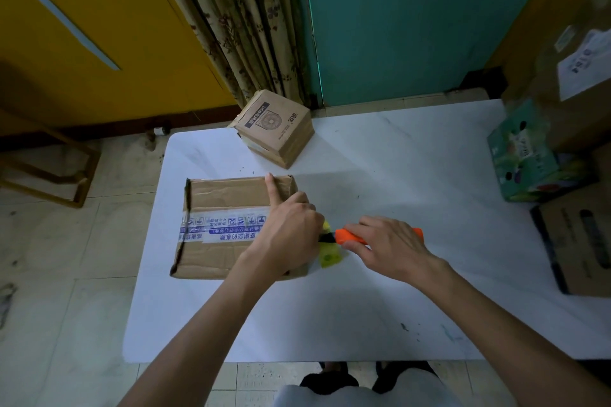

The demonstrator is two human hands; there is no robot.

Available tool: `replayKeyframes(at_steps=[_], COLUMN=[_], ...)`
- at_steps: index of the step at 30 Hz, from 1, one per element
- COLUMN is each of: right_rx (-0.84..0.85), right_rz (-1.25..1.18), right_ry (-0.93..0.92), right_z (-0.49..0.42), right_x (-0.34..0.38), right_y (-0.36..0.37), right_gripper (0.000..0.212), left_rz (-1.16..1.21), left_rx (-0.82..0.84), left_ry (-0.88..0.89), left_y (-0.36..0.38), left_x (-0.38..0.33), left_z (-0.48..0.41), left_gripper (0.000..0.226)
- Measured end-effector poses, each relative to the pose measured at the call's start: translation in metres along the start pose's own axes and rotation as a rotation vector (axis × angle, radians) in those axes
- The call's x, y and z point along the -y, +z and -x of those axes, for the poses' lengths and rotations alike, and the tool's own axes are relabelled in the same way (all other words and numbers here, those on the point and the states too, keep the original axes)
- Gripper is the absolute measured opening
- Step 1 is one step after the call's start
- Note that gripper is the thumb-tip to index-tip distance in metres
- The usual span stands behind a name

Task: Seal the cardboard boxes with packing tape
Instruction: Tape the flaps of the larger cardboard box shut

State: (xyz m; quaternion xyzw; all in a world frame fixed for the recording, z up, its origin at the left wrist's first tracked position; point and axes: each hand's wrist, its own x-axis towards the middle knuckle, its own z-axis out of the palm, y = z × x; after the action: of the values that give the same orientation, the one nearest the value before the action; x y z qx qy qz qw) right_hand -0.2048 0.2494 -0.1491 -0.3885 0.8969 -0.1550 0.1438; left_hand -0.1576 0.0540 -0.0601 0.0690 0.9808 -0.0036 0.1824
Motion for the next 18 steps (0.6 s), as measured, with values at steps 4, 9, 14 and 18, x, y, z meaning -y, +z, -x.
replayKeyframes(at_steps=[4, 9, 14, 18], right_rx=[0.012, 0.148, 0.196, 0.192], right_rz=[0.001, -0.137, -0.128, -0.074], right_ry=[0.009, 0.039, 0.042, 0.038], right_z=[-0.008, -0.019, -0.026, -0.027], right_x=[0.006, 0.01, 0.006, 0.006], right_y=[0.0, -0.001, 0.012, 0.02], right_gripper=[0.034, 0.055, 0.04, 0.047], left_rz=[-0.012, -0.022, -0.023, -0.028], left_rx=[-0.002, 0.017, 0.01, 0.001], left_ry=[0.01, 0.008, 0.01, 0.012], left_y=[0.001, -0.001, -0.002, 0.0], left_x=[0.002, 0.001, 0.001, 0.002], left_z=[0.001, 0.002, 0.002, 0.001], left_gripper=[0.025, 0.026, 0.024, 0.024])
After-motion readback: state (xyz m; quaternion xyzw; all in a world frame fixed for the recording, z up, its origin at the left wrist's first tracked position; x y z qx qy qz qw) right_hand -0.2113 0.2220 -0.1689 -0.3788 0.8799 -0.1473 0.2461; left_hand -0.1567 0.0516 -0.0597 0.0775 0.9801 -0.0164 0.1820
